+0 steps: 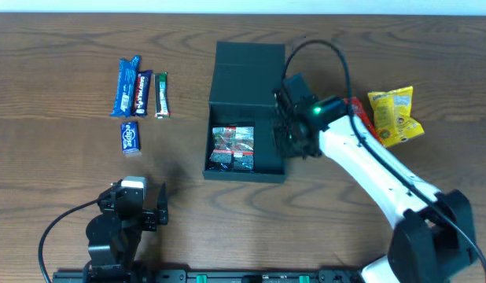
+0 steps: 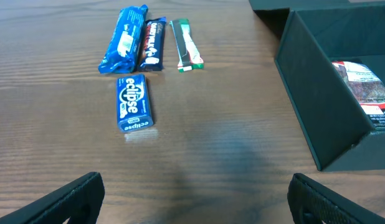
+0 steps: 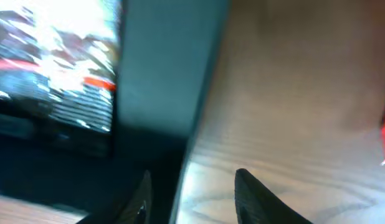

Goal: Pack container
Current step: 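Release the bag in the box and withdraw the right gripper, then grasp the yellow snack bag with the right gripper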

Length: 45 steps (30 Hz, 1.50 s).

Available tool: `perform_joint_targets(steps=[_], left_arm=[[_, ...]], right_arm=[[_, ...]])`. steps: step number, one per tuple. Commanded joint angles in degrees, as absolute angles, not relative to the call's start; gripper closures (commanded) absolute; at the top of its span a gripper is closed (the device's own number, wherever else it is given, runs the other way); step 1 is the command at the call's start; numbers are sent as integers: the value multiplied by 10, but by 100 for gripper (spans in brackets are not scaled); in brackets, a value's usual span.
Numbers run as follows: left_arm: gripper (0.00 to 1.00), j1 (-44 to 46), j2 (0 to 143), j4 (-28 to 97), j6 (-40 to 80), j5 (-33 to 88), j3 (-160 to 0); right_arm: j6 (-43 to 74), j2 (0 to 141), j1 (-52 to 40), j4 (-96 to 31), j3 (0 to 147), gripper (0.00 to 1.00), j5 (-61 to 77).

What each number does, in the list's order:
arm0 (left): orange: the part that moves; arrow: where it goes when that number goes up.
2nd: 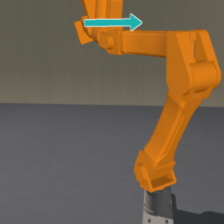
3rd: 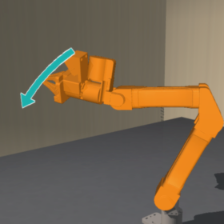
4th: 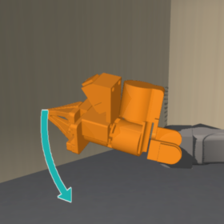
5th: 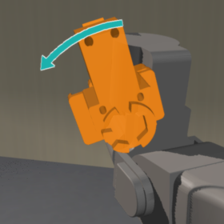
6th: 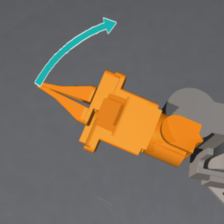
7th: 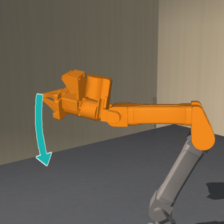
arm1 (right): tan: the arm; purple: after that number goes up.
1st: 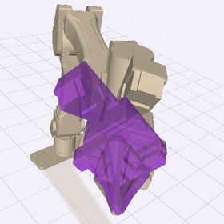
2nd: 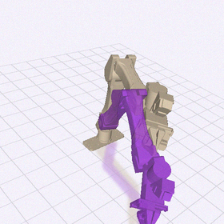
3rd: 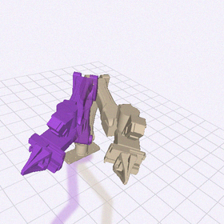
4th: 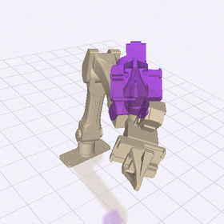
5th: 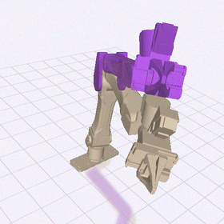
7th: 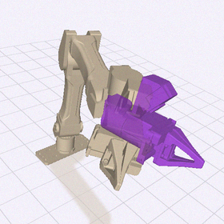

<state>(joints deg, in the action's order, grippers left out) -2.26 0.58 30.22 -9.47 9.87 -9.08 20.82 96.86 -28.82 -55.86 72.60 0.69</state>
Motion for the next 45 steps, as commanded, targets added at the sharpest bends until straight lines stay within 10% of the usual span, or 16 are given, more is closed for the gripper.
perform_joint_targets(steps=[1, 22, 27, 35, 45], left_arm=[[5, -26, 3, 302, -103, 97, -83], [5, -26, 3, 302, -103, 97, -83], [5, -26, 3, 302, -103, 97, -83], [5, -26, 3, 302, -103, 97, -83], [5, -26, 3, 302, -103, 97, -83]], right_arm=[[211, 968, -287, -545, 692, 55, 11], [181, 968, -289, -492, 622, 93, -2], [182, 968, -289, -492, 622, 60, 13], [175, 943, -285, -523, 723, 53, 39], [110, 897, -235, -543, 858, 21, -158]])
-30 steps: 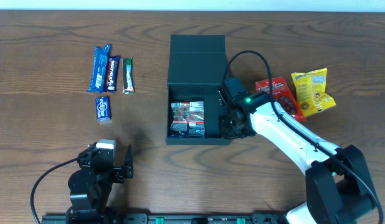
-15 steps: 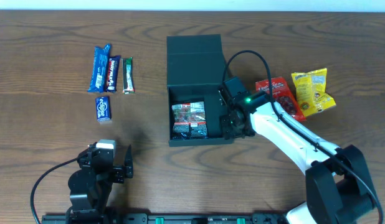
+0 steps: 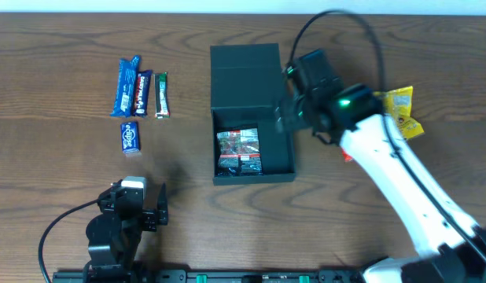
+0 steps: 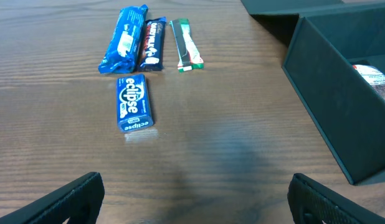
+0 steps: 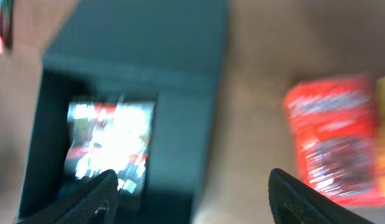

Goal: Pack container
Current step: 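Grasp the yellow snack bag with the right gripper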

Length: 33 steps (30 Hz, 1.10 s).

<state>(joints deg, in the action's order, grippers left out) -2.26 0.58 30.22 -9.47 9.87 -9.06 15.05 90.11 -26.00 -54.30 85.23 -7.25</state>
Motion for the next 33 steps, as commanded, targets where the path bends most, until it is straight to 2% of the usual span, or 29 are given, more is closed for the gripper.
perform_joint_targets(steps=[1, 6, 9, 19, 24, 33], left_arm=[[5, -26, 3, 302, -103, 97, -83], [5, -26, 3, 302, -103, 97, -83], [5, -26, 3, 302, -103, 97, -83], [5, -26, 3, 302, -103, 97, -83], [5, -26, 3, 302, -103, 97, -83], [5, -26, 3, 301, -103, 97, -83]], right_arm=[[105, 901, -221, -541, 856, 21, -167], [101, 925, -130, -542, 854, 22, -166], [85, 930, -58, -535, 854, 19, -144], [76, 961, 213, -503, 804, 19, 75], [68, 1021, 261, -448, 775, 19, 189], [78, 1141, 268, -344, 773, 19, 215]])
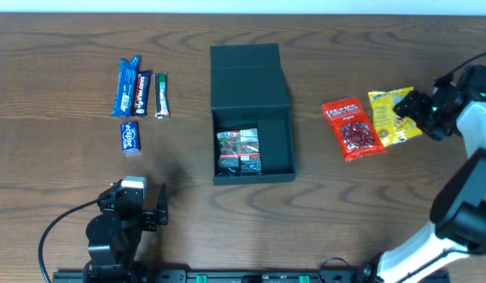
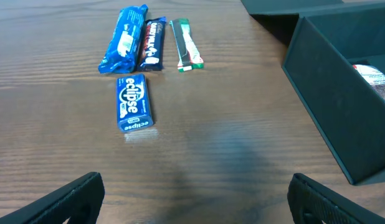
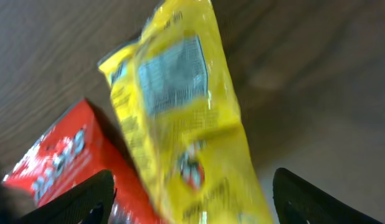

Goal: Pack container
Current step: 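Grasp the yellow snack bag with the right gripper, then carry the yellow bag into the box beside the first bag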

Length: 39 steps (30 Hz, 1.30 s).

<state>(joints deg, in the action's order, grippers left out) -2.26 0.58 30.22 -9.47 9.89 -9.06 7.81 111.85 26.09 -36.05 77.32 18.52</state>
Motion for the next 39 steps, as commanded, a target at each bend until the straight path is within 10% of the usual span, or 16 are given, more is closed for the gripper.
perform_joint_targets(steps=[1, 7, 20, 39], left_arm=[[5, -26, 3, 302, -103, 97, -83], [5, -26, 3, 302, -103, 97, -83], [5, -26, 3, 302, -103, 97, -83], [5, -26, 3, 302, -103, 97, -83]], right_arm=[[81, 1150, 268, -335, 773, 19, 215], [79, 1179, 272, -309, 773, 24, 241], [81, 1180, 278, -292, 783, 99, 298], [25, 1051, 134, -528, 972, 98, 519]])
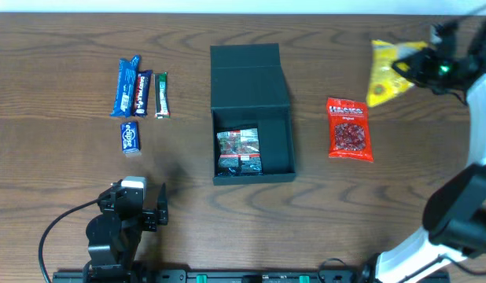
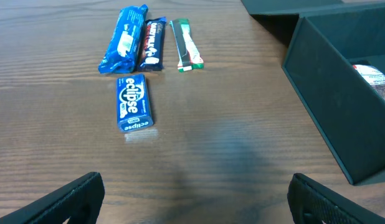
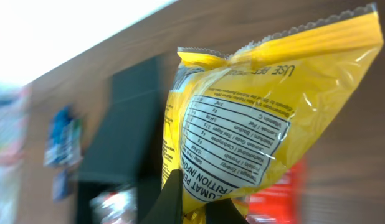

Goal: Pack container
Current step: 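Carry the yellow bag into the box beside the first bag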

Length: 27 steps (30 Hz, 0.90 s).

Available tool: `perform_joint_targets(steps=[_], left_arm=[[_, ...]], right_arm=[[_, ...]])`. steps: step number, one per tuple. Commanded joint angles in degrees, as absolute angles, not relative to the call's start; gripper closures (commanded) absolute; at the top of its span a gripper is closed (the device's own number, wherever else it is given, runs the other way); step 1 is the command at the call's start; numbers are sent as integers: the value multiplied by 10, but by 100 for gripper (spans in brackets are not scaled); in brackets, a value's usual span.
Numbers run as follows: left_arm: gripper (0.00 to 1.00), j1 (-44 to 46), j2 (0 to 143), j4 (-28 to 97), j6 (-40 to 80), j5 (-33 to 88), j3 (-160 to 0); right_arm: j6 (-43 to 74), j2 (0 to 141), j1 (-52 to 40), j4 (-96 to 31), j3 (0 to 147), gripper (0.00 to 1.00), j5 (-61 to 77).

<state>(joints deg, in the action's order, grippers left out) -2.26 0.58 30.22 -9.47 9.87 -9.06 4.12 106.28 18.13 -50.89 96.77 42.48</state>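
Note:
The black container (image 1: 252,118) lies open at the table's middle, a dark snack packet (image 1: 238,151) inside it. My right gripper (image 1: 408,64) is shut on a yellow snack bag (image 3: 255,118), held in the air at the far right, away from the box. A red snack bag (image 1: 350,130) lies flat to the right of the container. My left gripper (image 2: 192,199) rests open low over bare wood at the near left. A blue Eclipse gum box (image 2: 134,103) and three bars (image 2: 149,45) lie ahead of it.
The container's lid (image 1: 247,64) lies flat behind the box. The container's near wall (image 2: 332,112) shows at the right in the left wrist view. The table's far edge (image 1: 227,14) runs just behind the lid.
My right gripper, open beside the yellow bag on the table, is now shut on it and holds it raised farther back. The red bag has shifted and turned. The left arm is unchanged.
My right gripper was at the container's right wall, and the box then stood straighter and slightly to the right. Then it hovered by the lid. Later it was open at the yellow bag, far right. Now it holds that bag aloft. The left gripper never moved.

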Motion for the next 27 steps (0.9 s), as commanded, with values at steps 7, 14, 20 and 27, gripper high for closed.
perform_joint_targets(steps=[7, 14, 20, 27], left_arm=[[5, -26, 3, 302, -103, 97, -83], [5, -26, 3, 302, -103, 97, -83], [5, -26, 3, 302, -103, 97, -83], [5, -26, 3, 302, -103, 97, -83]], right_arm=[[37, 1051, -16, -514, 912, 98, 575], [201, 1051, -93, -388, 813, 98, 569], [357, 1028, -124, -263, 705, 99, 506], [398, 948, -168, -227, 648, 98, 393]])
